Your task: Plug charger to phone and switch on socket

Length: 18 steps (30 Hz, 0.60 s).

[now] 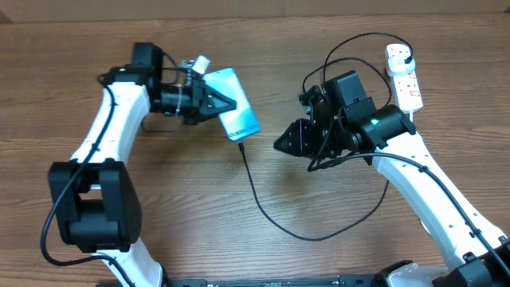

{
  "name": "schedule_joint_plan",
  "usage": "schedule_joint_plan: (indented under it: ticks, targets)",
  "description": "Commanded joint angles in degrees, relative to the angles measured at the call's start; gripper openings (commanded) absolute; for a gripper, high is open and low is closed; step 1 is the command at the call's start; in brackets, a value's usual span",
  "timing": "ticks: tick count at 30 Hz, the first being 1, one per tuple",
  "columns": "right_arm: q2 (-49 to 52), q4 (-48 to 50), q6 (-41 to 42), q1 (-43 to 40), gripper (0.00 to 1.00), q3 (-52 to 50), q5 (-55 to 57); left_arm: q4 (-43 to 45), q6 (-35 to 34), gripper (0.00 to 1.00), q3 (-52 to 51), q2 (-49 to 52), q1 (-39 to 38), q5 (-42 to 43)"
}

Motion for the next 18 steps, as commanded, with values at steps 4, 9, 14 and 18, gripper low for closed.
schedule_joint_plan:
  ticks: [4,9,14,18]
  targets:
    - [6.19,4.66,1.29,3.82,0.54,1.29,10.43,-0.39,-7.8,0.04,0.42,-0.44,3.89,-8.63]
    - [15.15,4.57,-1.16,7.39,0.61,5.16,14.58,-1.36,-7.23,0.04,0.42,-0.44,3.85,-10.49]
    - [21.33,4.96,-2.05,11.3,0.62,8.9,21.33,-2.84,-15.13,0.04,0.42,-0.44,4.44,-21.99]
    - [24.09,8.26,-1.42,14.16,0.54,9.46,26.25,-4.13,-20.22,0.04,0.42,-0.44,5.73,-29.97]
